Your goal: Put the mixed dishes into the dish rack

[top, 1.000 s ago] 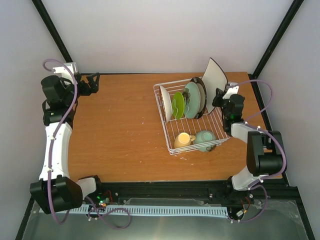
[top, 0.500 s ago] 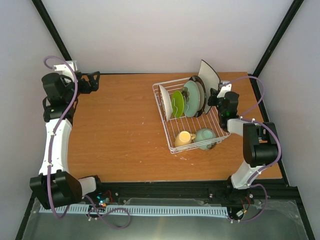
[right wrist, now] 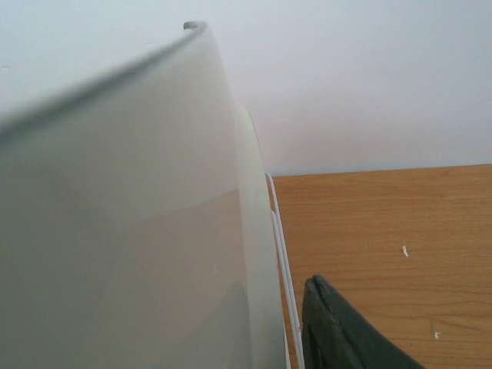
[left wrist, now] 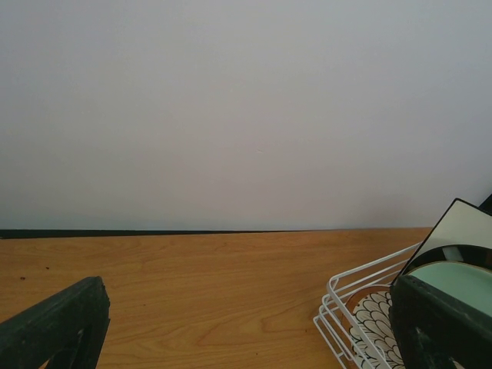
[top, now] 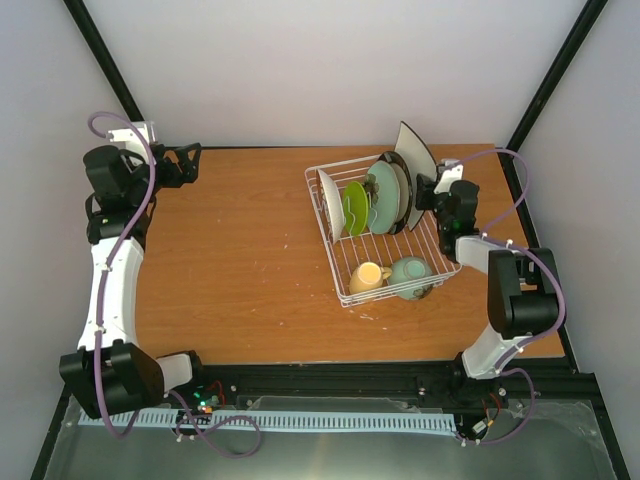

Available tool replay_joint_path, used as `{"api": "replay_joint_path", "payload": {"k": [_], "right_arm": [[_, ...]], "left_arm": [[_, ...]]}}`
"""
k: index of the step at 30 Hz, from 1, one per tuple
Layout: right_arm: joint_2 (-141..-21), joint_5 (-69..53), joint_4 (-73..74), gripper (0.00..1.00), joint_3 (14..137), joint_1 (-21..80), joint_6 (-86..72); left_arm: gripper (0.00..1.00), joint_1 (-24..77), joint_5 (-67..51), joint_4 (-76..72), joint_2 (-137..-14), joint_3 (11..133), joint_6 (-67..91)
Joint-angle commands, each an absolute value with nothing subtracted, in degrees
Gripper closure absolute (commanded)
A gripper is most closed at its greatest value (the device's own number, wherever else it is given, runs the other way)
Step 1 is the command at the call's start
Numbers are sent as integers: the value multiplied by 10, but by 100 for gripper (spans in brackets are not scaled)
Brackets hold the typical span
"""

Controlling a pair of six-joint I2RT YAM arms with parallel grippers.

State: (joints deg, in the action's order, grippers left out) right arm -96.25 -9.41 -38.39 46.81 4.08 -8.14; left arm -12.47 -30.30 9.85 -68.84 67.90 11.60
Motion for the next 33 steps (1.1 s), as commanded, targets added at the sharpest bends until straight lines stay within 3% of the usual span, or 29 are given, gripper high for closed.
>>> {"api": "replay_joint_path", "payload": {"k": [1,12,22,30,33], "right_arm": [[-928,-85,-360,62,482,47,-75],[-848,-51,-305,52,459,47,-67],[-699,1,-233,45,436,47,-63],[-555,45,-110,22,484,46,-34],[-523,17,-42,18,516,46,-36]], "left_arm": [[0,-124,-314,88,-672,683,115],[0,-124,-319,88,-642,674,124],[0,-125,-320,118,-604,660,125],[0,-124,-324,138,-590,651,120],[0,-125,-342,139,-593,636,123]]}}
